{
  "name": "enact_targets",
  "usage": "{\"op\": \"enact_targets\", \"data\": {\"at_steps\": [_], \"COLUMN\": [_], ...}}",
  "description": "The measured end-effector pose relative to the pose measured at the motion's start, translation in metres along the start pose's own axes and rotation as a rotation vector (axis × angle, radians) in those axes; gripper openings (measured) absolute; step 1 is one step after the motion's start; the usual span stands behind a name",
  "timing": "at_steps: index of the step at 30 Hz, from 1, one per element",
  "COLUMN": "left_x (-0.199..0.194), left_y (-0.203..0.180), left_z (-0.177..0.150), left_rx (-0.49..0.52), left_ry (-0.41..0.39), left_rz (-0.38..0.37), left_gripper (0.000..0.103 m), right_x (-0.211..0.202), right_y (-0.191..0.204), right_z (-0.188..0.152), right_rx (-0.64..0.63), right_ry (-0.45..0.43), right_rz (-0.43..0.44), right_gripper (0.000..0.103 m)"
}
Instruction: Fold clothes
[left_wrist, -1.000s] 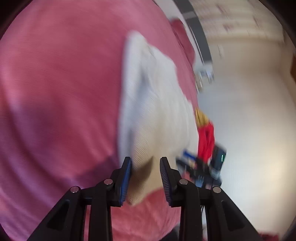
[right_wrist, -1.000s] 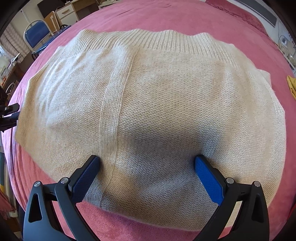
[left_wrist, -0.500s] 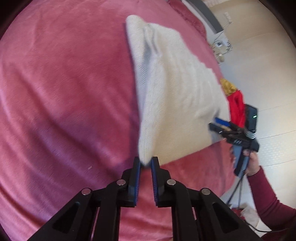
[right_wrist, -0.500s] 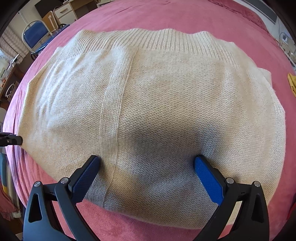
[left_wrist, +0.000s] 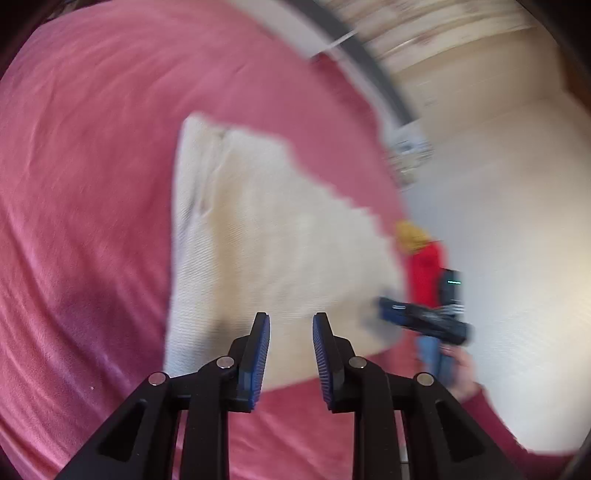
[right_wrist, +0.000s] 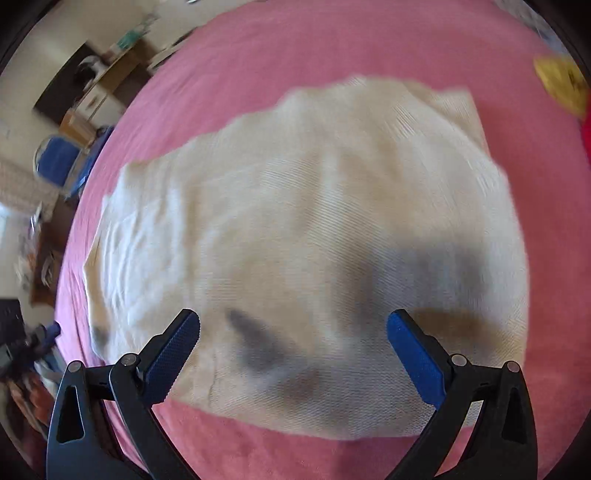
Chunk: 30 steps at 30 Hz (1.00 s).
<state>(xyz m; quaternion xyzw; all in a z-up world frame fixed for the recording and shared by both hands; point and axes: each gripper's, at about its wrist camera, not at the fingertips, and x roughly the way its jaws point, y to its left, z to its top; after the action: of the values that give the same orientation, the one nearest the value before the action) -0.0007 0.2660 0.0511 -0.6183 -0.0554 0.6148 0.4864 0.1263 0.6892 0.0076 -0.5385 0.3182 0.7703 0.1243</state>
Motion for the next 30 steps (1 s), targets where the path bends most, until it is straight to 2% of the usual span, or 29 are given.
{"op": "enact_targets", "data": {"at_steps": [1,2,3,4,5,6,7,9,11,14,16,17,18,20,21,22,23,24,25,27,29,30], "left_x": [0.015,0.031,0.026,0.020,0.015,0.001,-0.012,-0.032,-0.037,-0.020,-0.002,0.008,0.018,0.039,0.050,0.055,0.052,0.049,0.042,0.024,0.010,0.013], "left_y": [0.016,0.032,0.038,0.044,0.049,0.048,0.042,0.030,0.015,0.009,0.011,0.012,0.013,0.018,0.026,0.030,0.033,0.034,0.035,0.031,0.019,0.015], "left_z": [-0.001,-0.003,-0.006,-0.009,-0.012,-0.011,-0.008,0.008,0.025,0.055,0.070,0.074,0.078,0.076,0.072,0.071,0.066,0.062,0.061,0.065,0.074,0.081], "left_rx": [-0.065,-0.131,-0.147,-0.162,-0.177,-0.171,-0.138,-0.108,-0.091,-0.129,-0.164,-0.178,-0.191,-0.196,-0.202,-0.199,-0.183,-0.162,-0.167,-0.173,-0.135,-0.125], "left_ry": [0.050,0.101,0.080,0.057,0.035,-0.015,-0.065,-0.137,-0.176,-0.190,-0.177,-0.166,-0.154,-0.101,-0.054,-0.053,-0.077,-0.077,-0.099,-0.168,-0.234,-0.234], "left_rz": [0.067,0.135,0.114,0.092,0.069,0.040,0.017,-0.011,-0.062,-0.036,-0.011,0.008,0.026,0.119,0.162,0.151,0.132,0.132,0.133,0.145,0.114,0.118], "left_gripper": [0.024,0.017,0.012,0.012,0.013,0.020,0.022,0.023,0.023,0.023,0.023,0.023,0.023,0.023,0.021,0.020,0.020,0.019,0.019,0.024,0.025,0.025], "right_x": [0.005,0.007,0.006,0.005,0.006,0.006,0.002,-0.013,-0.029,-0.026,-0.024,-0.024,0.002,-0.026,-0.026,-0.025,-0.028,-0.033,-0.038,-0.045,-0.056,-0.062], "right_y": [-0.012,-0.018,-0.018,-0.016,-0.012,-0.008,-0.003,0.012,0.033,0.058,0.055,0.046,0.051,0.010,0.002,-0.004,-0.007,-0.008,-0.010,-0.003,0.012,0.021], "right_z": [-0.004,-0.009,-0.013,-0.017,-0.021,-0.023,-0.022,-0.013,0.009,0.048,0.065,0.068,0.075,0.058,0.052,0.045,0.038,0.032,0.025,0.019,0.024,0.030], "right_rx": [0.032,0.031,0.011,-0.011,-0.035,-0.055,-0.065,-0.082,-0.081,-0.044,-0.017,0.011,0.042,0.059,0.055,0.050,0.043,0.034,0.024,0.006,0.001,-0.003], "right_ry": [0.009,0.000,-0.012,-0.003,0.022,0.039,0.035,-0.014,-0.100,-0.130,-0.103,-0.070,-0.040,0.001,-0.005,-0.024,-0.036,-0.041,-0.046,-0.048,-0.085,-0.125], "right_rz": [-0.030,-0.015,0.010,-0.005,-0.049,-0.074,-0.064,-0.019,0.073,0.211,0.233,0.228,0.188,0.042,0.019,0.026,0.023,0.011,-0.002,-0.009,0.000,0.019], "right_gripper": [0.102,0.102,0.102,0.102,0.102,0.102,0.102,0.102,0.102,0.102,0.102,0.102,0.102,0.102,0.095,0.081,0.072,0.056,0.053,0.055,0.077,0.094]}}
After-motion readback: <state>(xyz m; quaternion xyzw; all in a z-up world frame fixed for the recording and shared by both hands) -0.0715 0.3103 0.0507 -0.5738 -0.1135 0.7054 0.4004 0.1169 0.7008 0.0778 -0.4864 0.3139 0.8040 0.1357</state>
